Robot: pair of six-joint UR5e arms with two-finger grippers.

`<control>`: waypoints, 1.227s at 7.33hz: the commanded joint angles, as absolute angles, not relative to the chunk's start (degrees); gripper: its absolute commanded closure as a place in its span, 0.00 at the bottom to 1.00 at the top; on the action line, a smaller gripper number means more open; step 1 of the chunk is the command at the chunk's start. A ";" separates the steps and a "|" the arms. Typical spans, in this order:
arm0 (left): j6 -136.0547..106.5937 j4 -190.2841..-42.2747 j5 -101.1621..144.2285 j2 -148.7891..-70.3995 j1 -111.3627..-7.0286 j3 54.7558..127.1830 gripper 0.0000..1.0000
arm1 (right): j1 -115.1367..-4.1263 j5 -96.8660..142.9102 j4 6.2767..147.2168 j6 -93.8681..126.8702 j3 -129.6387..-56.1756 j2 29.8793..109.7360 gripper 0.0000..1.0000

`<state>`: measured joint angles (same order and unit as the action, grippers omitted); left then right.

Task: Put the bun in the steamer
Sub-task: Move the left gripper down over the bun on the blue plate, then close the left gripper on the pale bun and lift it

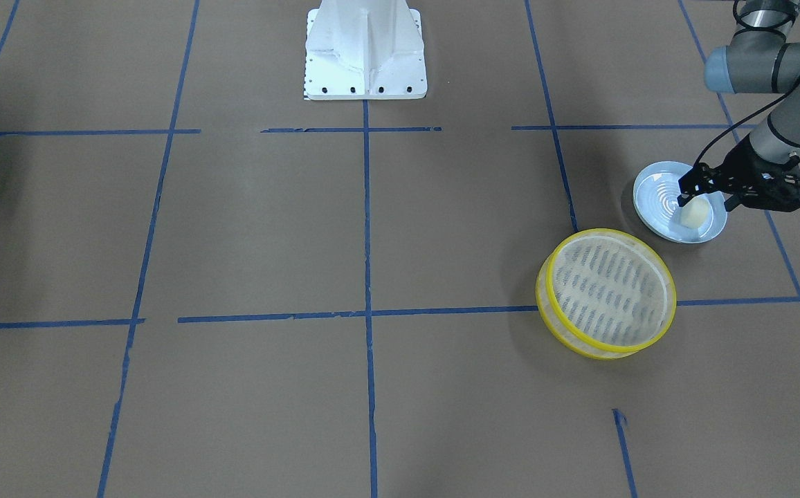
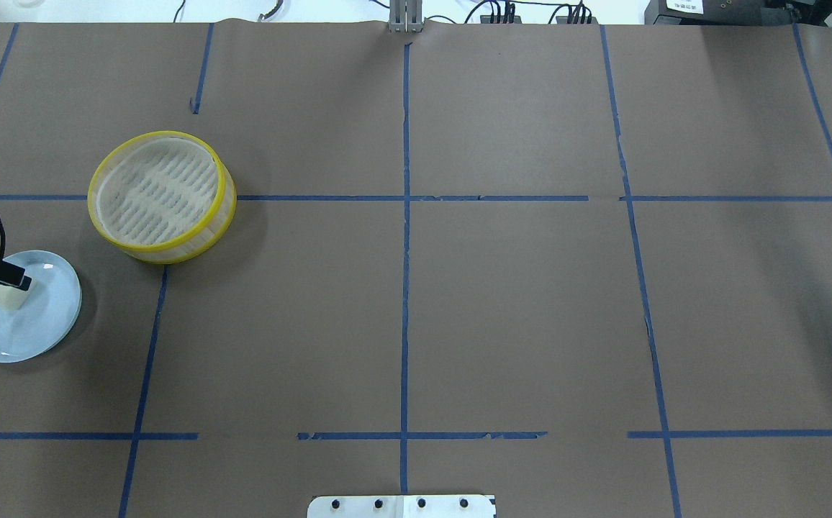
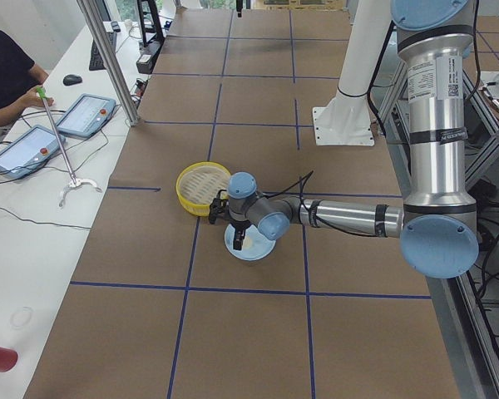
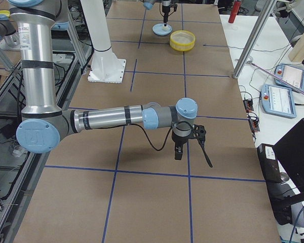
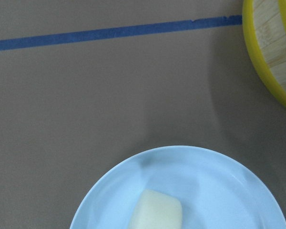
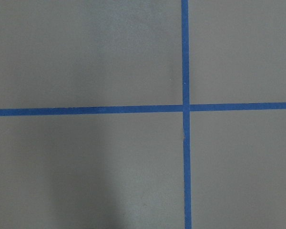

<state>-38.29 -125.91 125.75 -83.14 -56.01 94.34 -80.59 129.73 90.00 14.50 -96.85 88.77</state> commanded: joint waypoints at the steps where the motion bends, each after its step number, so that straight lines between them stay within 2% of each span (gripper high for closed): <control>1: -38.14 -125.95 125.77 -83.32 -54.67 92.65 0.00 | -80.60 129.73 90.00 14.50 -96.86 88.77 0.00; 4: -38.06 -125.95 125.68 -83.67 -54.32 92.29 0.02 | -80.60 129.73 90.00 14.50 -96.86 88.77 0.00; 6: -38.14 -125.95 125.68 -83.85 -54.32 92.29 0.15 | -80.51 129.73 90.00 14.50 -96.86 88.77 0.00; 8: -38.14 -125.95 125.77 -83.85 -54.23 92.46 0.20 | -80.60 129.73 90.00 14.50 -96.86 88.77 0.00; 9: -38.14 -125.95 125.68 -83.85 -54.32 92.46 0.26 | -80.60 129.73 90.00 14.50 -96.86 88.77 0.00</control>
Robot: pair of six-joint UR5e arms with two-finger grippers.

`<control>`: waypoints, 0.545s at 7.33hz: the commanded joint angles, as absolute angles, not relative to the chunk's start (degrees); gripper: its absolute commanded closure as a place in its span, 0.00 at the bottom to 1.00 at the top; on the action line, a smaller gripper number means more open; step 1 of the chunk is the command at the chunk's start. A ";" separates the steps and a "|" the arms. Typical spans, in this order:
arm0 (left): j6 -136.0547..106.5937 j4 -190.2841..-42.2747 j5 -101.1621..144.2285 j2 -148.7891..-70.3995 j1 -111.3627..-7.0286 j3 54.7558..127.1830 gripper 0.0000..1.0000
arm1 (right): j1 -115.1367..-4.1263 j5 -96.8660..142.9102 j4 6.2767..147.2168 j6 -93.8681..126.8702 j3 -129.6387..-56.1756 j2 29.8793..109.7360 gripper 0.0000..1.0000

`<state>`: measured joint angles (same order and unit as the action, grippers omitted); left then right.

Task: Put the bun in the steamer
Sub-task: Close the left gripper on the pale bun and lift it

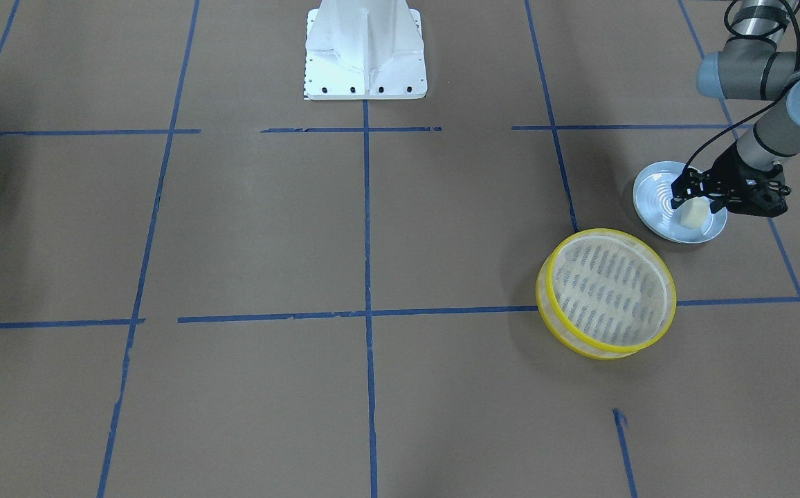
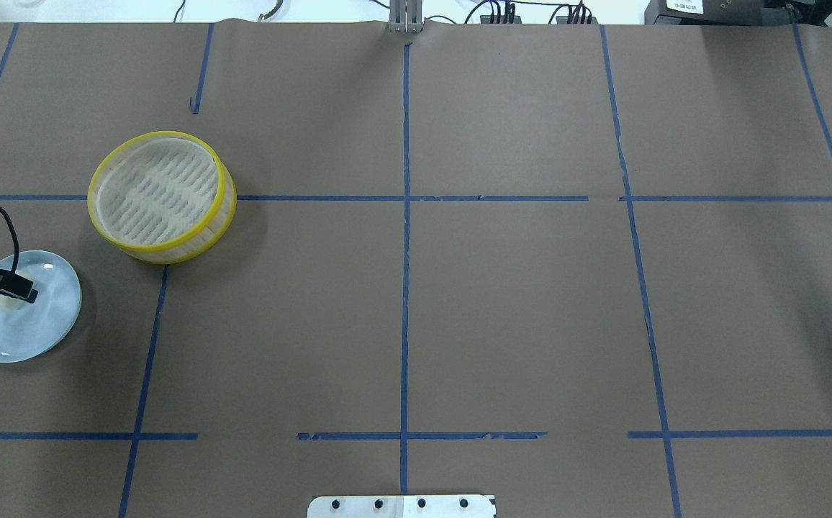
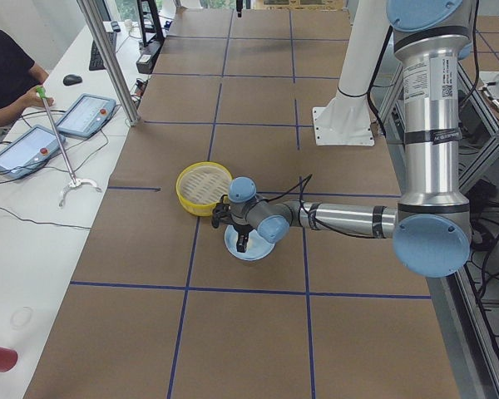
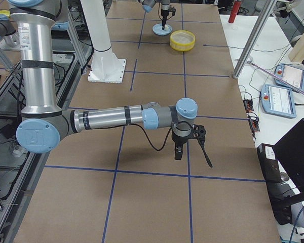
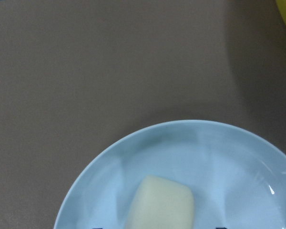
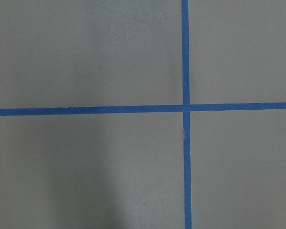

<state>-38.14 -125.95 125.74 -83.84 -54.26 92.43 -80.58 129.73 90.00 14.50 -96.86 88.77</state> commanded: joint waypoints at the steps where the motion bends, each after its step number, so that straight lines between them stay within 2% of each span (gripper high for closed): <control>1: -38.14 -125.95 125.68 -83.85 -54.32 92.81 0.36 | -80.60 129.73 90.00 14.50 -96.86 88.77 0.00; 3: -38.23 -125.95 125.68 -83.85 -54.32 92.99 0.48 | -80.60 129.73 90.00 14.50 -96.86 88.77 0.00; 4: -38.23 -125.95 125.68 -83.76 -54.32 92.99 0.48 | -80.60 129.73 90.00 14.50 -96.86 88.77 0.00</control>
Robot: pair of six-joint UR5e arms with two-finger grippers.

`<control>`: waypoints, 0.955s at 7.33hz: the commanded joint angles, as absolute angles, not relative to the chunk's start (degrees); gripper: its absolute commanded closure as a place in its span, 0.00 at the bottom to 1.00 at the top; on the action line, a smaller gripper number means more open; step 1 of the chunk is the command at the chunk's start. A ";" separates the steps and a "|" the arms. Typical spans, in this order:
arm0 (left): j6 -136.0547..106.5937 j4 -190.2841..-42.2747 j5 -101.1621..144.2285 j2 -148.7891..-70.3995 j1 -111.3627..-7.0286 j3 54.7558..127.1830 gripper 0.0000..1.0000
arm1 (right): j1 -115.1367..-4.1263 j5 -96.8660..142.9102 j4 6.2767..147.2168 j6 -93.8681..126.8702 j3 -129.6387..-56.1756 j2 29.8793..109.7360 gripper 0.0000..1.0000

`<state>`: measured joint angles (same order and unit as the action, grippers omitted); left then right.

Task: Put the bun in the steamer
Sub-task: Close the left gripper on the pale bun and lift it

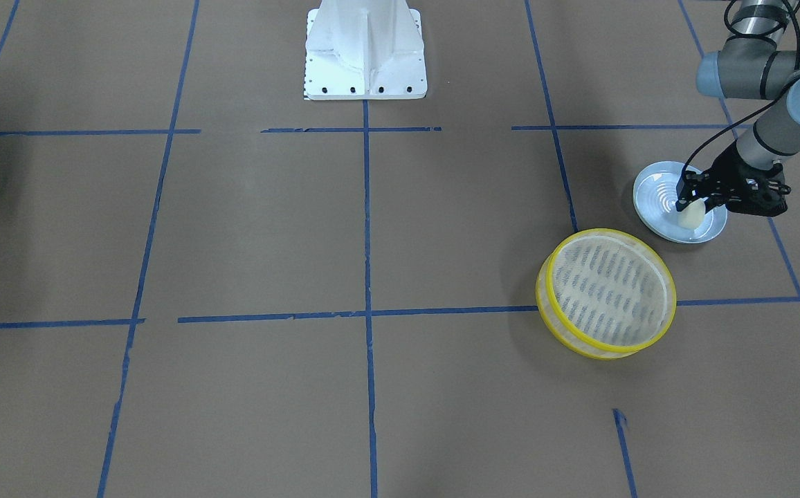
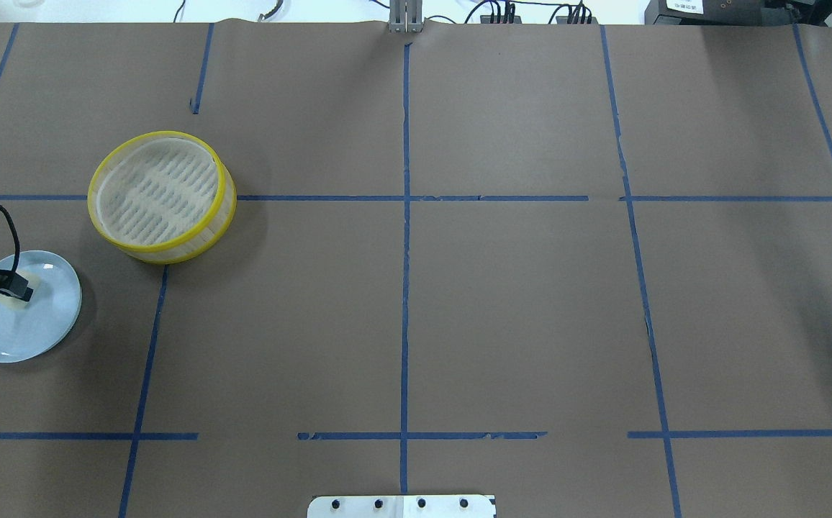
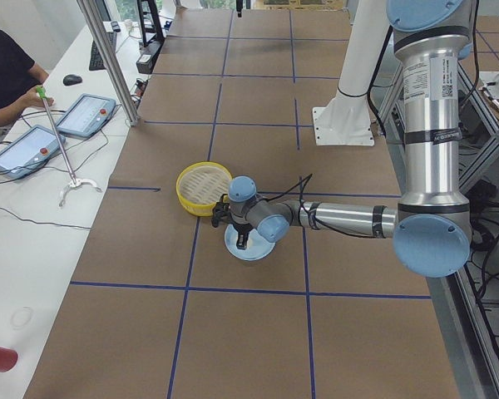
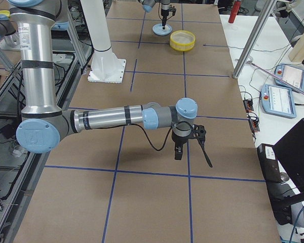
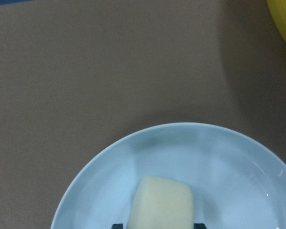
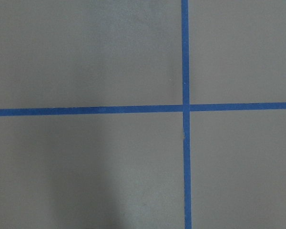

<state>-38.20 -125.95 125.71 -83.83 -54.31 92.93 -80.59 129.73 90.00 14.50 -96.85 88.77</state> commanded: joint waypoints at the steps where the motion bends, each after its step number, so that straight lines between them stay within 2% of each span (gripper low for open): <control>1: -38.23 -125.95 125.68 -83.76 -54.32 92.99 0.48 | -80.60 129.73 90.00 14.50 -96.86 88.77 0.00; 5: -38.41 -125.95 125.68 -83.59 -54.49 93.51 0.56 | -80.60 129.73 90.00 14.50 -96.86 88.77 0.00; 7: -38.50 -125.95 125.77 -83.41 -54.49 94.22 0.56 | -80.60 129.73 90.00 14.50 -96.86 88.77 0.00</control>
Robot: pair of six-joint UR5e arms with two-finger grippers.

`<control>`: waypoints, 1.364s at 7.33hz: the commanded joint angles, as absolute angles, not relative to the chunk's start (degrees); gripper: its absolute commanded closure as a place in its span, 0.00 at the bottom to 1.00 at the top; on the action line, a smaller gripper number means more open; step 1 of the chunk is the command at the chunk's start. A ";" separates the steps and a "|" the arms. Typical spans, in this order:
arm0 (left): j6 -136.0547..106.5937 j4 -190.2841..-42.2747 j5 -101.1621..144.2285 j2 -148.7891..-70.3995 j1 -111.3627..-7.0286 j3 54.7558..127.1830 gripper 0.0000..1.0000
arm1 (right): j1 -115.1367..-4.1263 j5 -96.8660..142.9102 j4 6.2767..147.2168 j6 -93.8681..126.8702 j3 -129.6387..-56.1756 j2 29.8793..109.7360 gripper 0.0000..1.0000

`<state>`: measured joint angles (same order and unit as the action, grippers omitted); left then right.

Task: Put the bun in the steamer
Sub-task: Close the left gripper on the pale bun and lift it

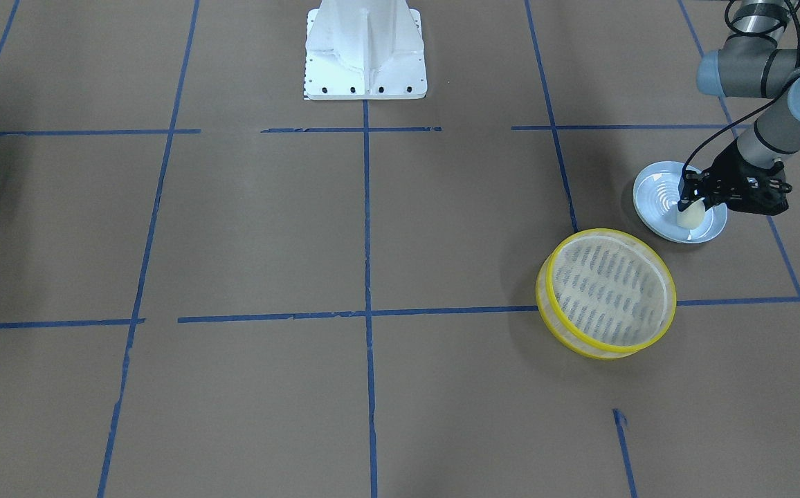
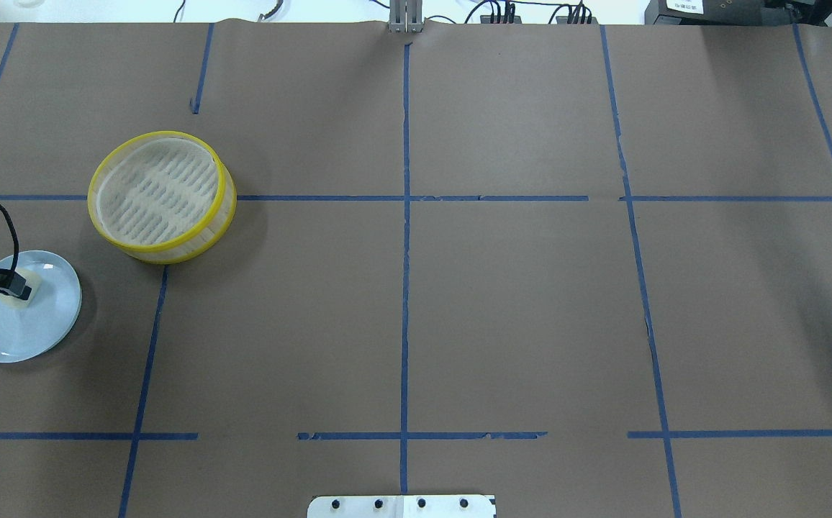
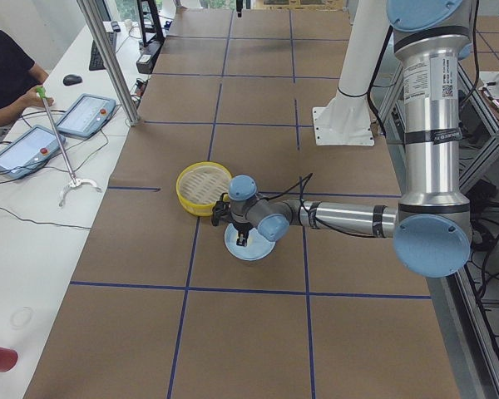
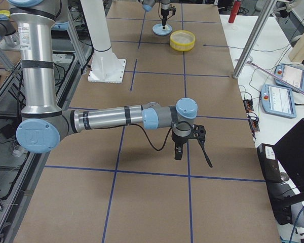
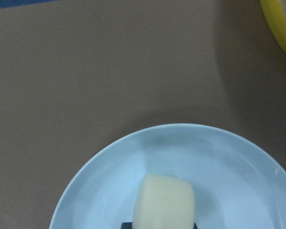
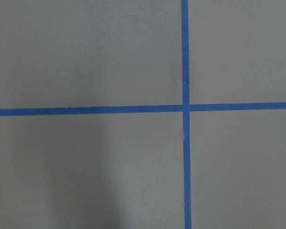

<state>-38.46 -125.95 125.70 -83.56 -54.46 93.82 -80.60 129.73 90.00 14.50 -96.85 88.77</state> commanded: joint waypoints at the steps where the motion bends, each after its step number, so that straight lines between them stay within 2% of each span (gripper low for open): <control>1: -38.50 -125.95 125.77 -83.23 -54.49 94.57 0.58 | -80.60 129.73 90.00 14.50 -96.86 88.77 0.00; 4: -38.41 -125.51 126.03 -81.84 -54.75 97.54 0.58 | -80.60 129.73 90.00 14.50 -96.86 88.77 0.00; 6: -38.23 -121.50 126.30 -77.19 -55.28 107.09 0.59 | -80.60 129.73 90.00 14.50 -96.86 88.77 0.00; 8: -38.06 -112.54 126.30 -78.39 -55.55 112.65 0.60 | -80.60 129.73 90.00 14.50 -96.86 88.77 0.00; 10: -37.79 -104.63 126.30 -83.72 -56.95 113.29 0.64 | -80.60 129.73 90.00 14.50 -96.86 88.77 0.00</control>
